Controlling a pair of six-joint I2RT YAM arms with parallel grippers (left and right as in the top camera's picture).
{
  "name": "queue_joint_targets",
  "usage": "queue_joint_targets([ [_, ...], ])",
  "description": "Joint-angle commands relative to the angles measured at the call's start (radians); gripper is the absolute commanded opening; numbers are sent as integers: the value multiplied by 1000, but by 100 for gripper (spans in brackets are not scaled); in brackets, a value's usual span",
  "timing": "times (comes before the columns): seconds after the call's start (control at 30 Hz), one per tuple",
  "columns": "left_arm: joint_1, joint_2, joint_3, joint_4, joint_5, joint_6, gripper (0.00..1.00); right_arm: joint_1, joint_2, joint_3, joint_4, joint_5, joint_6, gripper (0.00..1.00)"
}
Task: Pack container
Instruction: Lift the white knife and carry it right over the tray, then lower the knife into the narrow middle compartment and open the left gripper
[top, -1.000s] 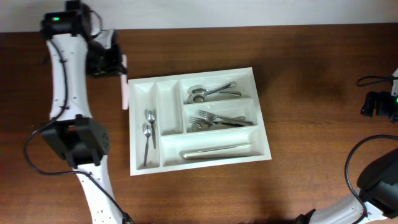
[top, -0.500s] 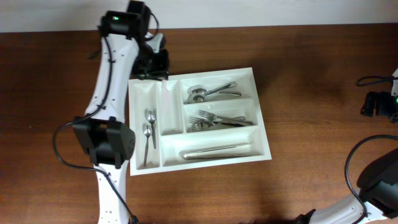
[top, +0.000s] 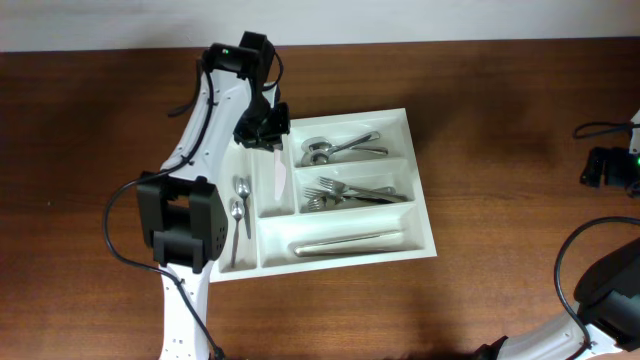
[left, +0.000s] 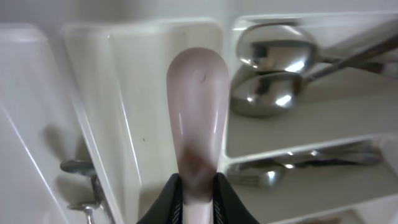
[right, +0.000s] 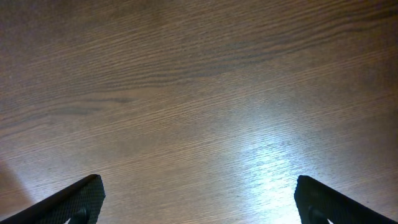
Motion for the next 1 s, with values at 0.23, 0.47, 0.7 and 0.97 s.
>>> queue_joint_targets([
  [0.23, 7, 7, -120, 55, -11, -33, 2, -1, -3, -3, 3, -5, 1, 99],
  [0.47, 15, 7, -148, 71, -29, -32, 5, -1, -3, -3, 3, -5, 1, 99],
  [0.7, 15, 7, -148, 94, -37, -32, 19, -1, -3, -3, 2, -5, 1, 99],
  [0.97, 27, 7, -148, 118, -37, -32, 41, -1, -3, -3, 3, -5, 1, 99],
])
